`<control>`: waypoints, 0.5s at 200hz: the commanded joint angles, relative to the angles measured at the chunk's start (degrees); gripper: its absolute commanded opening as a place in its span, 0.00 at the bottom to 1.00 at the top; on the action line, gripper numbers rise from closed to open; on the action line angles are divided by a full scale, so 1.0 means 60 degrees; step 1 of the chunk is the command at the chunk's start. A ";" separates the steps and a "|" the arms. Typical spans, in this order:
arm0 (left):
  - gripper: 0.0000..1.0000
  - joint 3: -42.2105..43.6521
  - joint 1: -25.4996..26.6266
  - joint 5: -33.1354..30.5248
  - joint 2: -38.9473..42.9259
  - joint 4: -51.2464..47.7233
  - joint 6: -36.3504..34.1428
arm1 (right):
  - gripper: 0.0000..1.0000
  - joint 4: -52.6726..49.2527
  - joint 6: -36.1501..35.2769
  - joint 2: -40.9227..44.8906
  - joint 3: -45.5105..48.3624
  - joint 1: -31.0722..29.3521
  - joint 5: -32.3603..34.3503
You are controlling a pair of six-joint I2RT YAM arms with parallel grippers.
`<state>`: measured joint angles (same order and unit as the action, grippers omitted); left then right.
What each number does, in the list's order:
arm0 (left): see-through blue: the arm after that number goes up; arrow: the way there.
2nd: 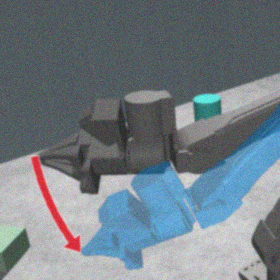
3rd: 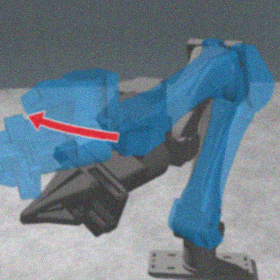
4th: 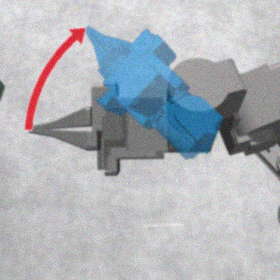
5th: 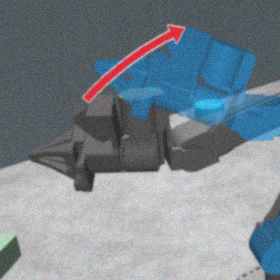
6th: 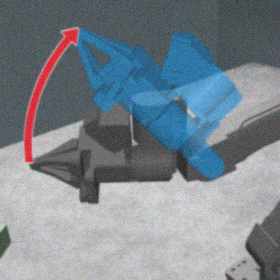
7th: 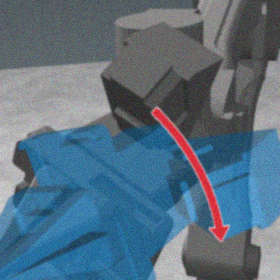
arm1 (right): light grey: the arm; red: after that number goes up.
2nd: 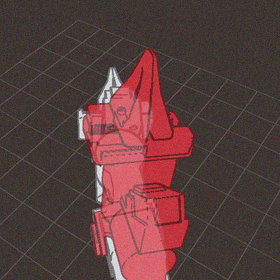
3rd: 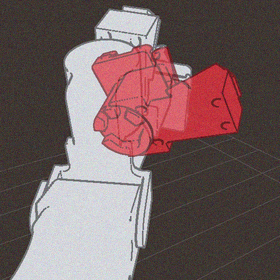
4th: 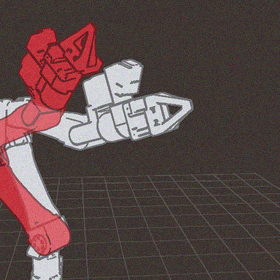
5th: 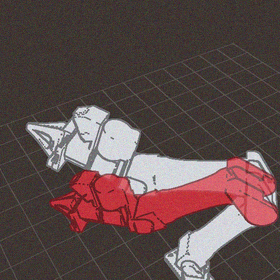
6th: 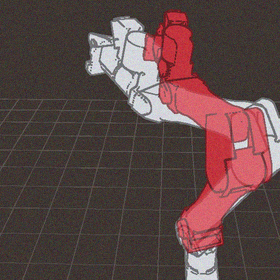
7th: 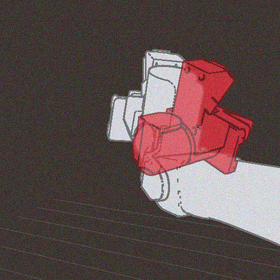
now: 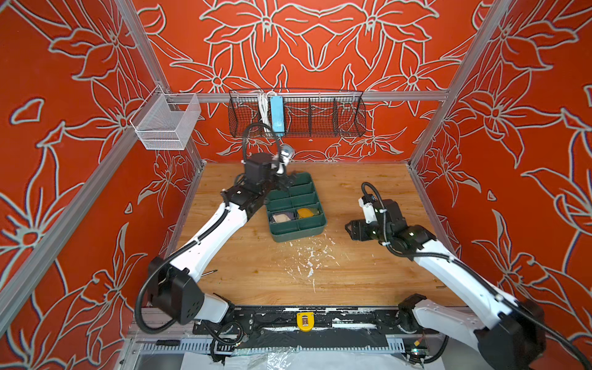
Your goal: Roll the socks
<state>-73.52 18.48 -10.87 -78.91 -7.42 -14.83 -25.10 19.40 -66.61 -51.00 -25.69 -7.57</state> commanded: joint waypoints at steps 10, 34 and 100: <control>1.00 0.1957 -0.1594 -0.1781 0.1308 -0.1311 0.5492 | 0.71 0.0841 0.1045 -0.2150 -0.1571 -0.0024 -0.1008; 1.00 0.3878 -0.2426 -0.1725 0.2693 -0.1181 0.6377 | 0.63 0.1106 0.1745 -0.3917 -0.2787 -0.0034 -0.1404; 1.00 0.5948 -0.2657 -0.1528 0.4908 -0.1333 0.5911 | 0.28 -0.0108 0.1412 -0.7518 -0.6122 -0.0415 -0.0318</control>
<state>-39.09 2.98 -19.90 -51.44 -14.94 19.27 -21.58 28.01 -107.31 -83.05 -26.83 -13.32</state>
